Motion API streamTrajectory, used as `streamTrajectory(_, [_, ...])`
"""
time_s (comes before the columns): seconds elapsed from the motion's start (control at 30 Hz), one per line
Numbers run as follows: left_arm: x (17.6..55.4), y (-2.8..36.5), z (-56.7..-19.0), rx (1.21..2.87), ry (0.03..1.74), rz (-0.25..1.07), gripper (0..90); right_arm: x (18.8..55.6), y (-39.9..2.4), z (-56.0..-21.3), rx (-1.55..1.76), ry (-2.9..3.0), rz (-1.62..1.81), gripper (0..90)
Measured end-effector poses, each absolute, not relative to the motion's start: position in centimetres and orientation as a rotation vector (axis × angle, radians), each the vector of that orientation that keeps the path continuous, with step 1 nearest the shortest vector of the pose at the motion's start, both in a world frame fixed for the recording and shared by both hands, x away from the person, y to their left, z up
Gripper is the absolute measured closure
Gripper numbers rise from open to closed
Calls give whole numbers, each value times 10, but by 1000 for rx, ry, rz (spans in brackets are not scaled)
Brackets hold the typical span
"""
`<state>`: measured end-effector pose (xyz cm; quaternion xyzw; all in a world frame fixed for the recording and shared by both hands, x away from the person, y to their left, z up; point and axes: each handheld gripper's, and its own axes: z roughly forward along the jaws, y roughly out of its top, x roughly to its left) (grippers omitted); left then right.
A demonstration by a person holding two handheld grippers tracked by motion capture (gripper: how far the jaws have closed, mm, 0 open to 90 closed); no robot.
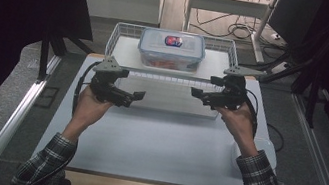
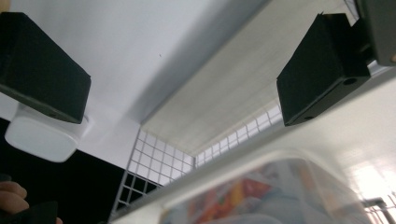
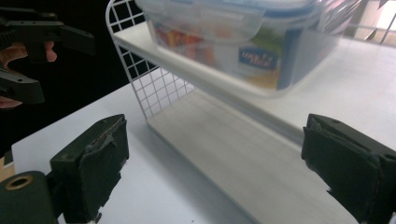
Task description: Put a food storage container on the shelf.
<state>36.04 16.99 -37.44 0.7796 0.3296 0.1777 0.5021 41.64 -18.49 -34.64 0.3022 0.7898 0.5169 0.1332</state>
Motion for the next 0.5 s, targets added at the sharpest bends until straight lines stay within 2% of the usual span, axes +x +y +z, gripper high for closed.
streamTrajectory(0.5, [332, 154, -408, 1903, 734, 404, 8, 389, -194, -374, 836, 2334, 1463, 43])
